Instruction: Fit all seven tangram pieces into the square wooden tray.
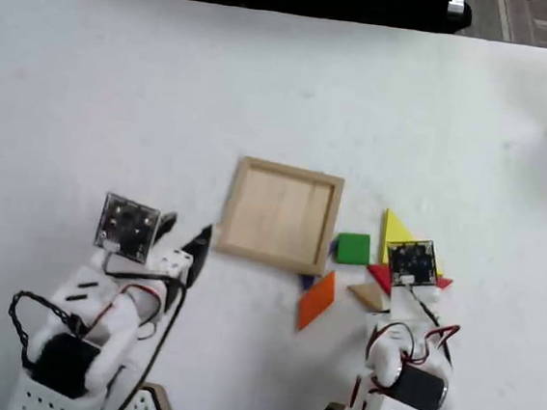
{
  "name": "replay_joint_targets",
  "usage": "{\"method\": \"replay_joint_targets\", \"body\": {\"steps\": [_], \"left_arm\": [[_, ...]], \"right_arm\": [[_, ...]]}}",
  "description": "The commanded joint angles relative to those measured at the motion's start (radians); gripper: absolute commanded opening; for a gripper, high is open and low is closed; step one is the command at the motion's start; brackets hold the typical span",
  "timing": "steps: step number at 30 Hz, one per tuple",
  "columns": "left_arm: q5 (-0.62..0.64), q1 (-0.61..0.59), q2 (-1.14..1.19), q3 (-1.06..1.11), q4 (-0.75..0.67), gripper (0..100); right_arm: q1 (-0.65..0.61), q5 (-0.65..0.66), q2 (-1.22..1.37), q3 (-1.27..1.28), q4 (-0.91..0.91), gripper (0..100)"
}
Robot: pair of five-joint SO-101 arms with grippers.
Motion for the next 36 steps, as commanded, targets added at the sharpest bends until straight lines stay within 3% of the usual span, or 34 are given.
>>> {"method": "replay_joint_targets", "body": {"steps": [1,11,20,36], "left_arm": [[0.034,0.025,0.239,-0.176,-0.035,19],[0.071,0.031,0.897,-0.439,-0.187,19],[0.071,0.031,1.429,-0.539,-0.446,19],[0.071,0.058,1.797,-0.763,-0.453,19]], "right_arm": [[0.005,0.000,-0.012,0.008,-0.004,1.8],[0.007,0.000,-0.010,0.008,-0.004,1.8],[0.007,0.000,-0.010,0.008,-0.004,1.8],[0.028,0.000,-0.010,0.008,-0.002,1.8]]}}
